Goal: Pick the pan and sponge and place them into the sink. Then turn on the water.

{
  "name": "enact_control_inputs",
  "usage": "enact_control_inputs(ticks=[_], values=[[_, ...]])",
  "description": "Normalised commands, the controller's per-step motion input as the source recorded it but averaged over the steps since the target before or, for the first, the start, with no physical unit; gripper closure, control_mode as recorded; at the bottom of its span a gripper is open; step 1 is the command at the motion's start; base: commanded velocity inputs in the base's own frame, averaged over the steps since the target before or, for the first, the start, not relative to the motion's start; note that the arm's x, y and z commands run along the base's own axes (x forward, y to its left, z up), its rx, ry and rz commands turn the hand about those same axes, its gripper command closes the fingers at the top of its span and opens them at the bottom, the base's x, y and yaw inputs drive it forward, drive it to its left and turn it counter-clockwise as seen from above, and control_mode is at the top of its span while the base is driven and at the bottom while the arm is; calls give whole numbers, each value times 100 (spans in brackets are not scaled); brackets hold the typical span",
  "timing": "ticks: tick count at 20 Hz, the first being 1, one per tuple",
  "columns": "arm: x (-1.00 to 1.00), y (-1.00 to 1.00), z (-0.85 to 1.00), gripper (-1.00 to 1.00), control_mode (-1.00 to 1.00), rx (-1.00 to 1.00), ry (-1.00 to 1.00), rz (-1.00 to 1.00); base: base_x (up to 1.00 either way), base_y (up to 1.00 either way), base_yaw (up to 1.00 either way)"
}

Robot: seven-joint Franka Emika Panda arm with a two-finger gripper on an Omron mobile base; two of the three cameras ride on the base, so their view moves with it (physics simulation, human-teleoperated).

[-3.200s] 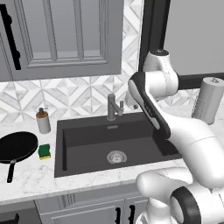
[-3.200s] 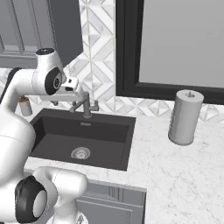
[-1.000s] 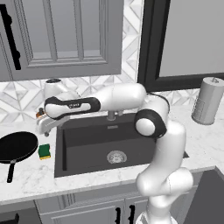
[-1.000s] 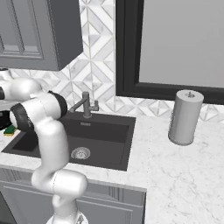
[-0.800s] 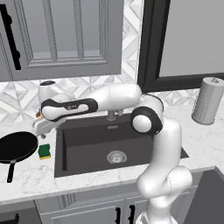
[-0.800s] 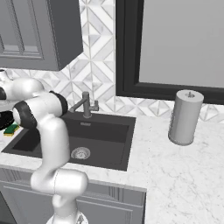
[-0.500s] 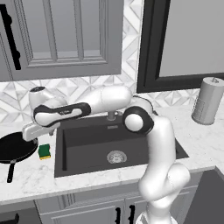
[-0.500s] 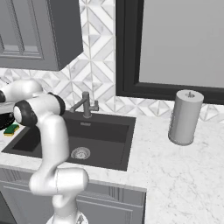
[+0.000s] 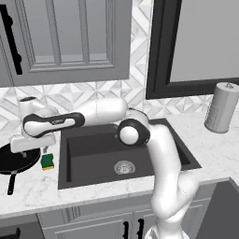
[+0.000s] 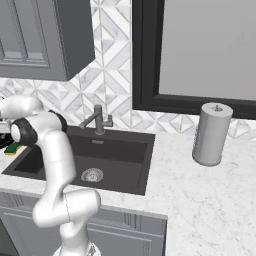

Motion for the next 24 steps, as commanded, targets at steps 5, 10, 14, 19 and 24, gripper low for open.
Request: enact_control_inputs(ticks=[5,10,14,19,24], values=[[0,23,-11,-100,-100,-2,2,-19,0,0,0],[0,16,-10,-100,-100,-5,0,0,0,0,0],[0,29,-25,-100,-100,-4,0,0,0,0,0],[0,30,-22,-100,-100,-6,0,0,0,0,0],[0,27,-19,-100,-100,-6,0,0,0,0,0]])
